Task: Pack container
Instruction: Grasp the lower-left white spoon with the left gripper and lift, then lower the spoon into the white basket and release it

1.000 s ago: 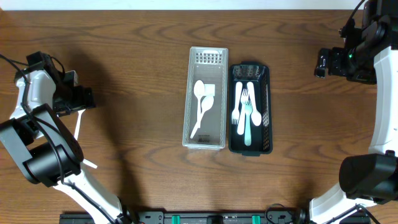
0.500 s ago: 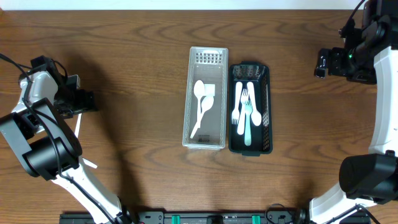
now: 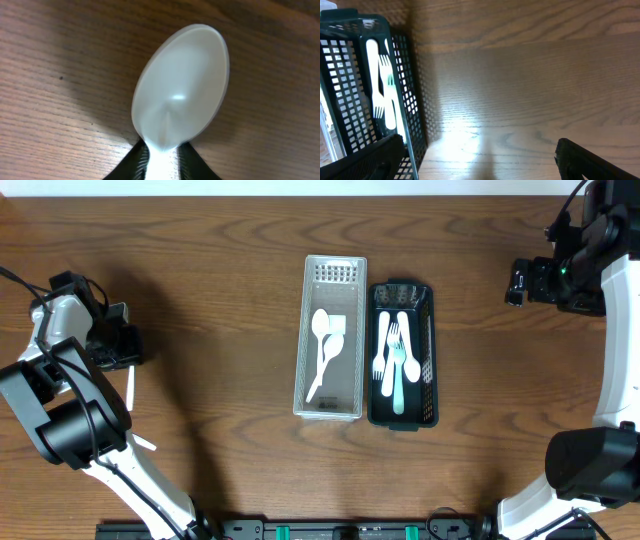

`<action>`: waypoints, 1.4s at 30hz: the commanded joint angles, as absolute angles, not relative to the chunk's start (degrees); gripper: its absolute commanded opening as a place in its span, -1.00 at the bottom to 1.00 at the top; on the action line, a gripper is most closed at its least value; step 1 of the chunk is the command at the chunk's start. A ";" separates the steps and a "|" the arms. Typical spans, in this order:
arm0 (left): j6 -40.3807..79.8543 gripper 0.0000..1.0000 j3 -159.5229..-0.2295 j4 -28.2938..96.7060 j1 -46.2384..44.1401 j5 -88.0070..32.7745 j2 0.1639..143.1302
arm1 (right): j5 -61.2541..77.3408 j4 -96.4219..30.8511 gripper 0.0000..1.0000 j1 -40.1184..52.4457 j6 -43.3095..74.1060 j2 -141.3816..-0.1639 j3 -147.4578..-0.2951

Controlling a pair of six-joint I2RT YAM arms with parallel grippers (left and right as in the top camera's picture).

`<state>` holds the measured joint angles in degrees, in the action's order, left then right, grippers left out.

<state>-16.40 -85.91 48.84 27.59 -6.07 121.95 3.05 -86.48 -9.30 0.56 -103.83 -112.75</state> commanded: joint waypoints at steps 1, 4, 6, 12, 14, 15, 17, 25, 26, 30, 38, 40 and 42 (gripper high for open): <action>-16.67 -0.73 -85.54 49.36 27.64 -7.29 124.44 | 3.42 -86.76 0.99 -9.47 -0.49 -104.27 -112.64; -16.67 -0.77 -85.54 49.36 27.64 -7.29 124.44 | 3.42 -86.83 0.99 -9.47 -0.49 -104.27 -112.64; -16.64 -0.83 -85.54 49.39 27.64 -7.29 124.44 | 3.42 -86.80 0.99 -9.47 -0.49 -104.27 -112.64; -14.79 -0.88 -85.56 49.36 27.64 -7.31 124.42 | 3.42 -86.78 0.98 -9.45 -0.49 -104.27 -112.64; -12.84 -0.88 -85.58 49.63 27.55 -7.31 124.14 | 3.42 -86.74 0.99 -9.47 -0.49 -104.27 -112.64; -11.90 -0.88 -85.69 50.04 27.46 -7.31 123.81 | 3.42 -86.74 0.98 -9.47 -0.49 -104.27 -112.64; -10.55 -0.88 -86.32 51.83 26.87 -7.33 122.48 | 3.42 -86.56 0.99 -9.47 -0.49 -104.27 -112.64; -6.48 -0.88 -88.53 57.95 17.63 -7.35 107.53 | 3.46 -86.32 0.98 -9.45 -0.23 -104.27 -112.64; -5.69 -0.89 -88.53 58.50 15.31 -7.35 104.57 | 3.46 -86.32 0.98 -9.45 -0.05 -104.27 -112.64; -1.61 -0.89 -88.53 59.81 4.05 -7.57 94.37 | 3.46 -86.39 0.98 -9.45 -0.03 -104.27 -112.64; 5.28 -0.88 -88.49 56.64 -21.93 -7.53 87.64 | 3.49 -86.46 0.98 -9.45 0.19 -104.27 -112.64; 5.34 -0.88 -88.47 54.96 -26.81 -7.51 89.21 | 3.49 -86.65 0.99 -9.45 0.19 -104.27 -112.64; 6.59 -0.88 -88.47 53.19 -30.33 -7.16 91.90 | 3.49 -86.91 0.98 -9.45 0.38 -104.27 -112.64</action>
<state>3.42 -88.51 54.17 -26.74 -7.77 88.31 3.07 -86.59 -9.30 0.56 -103.83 -112.73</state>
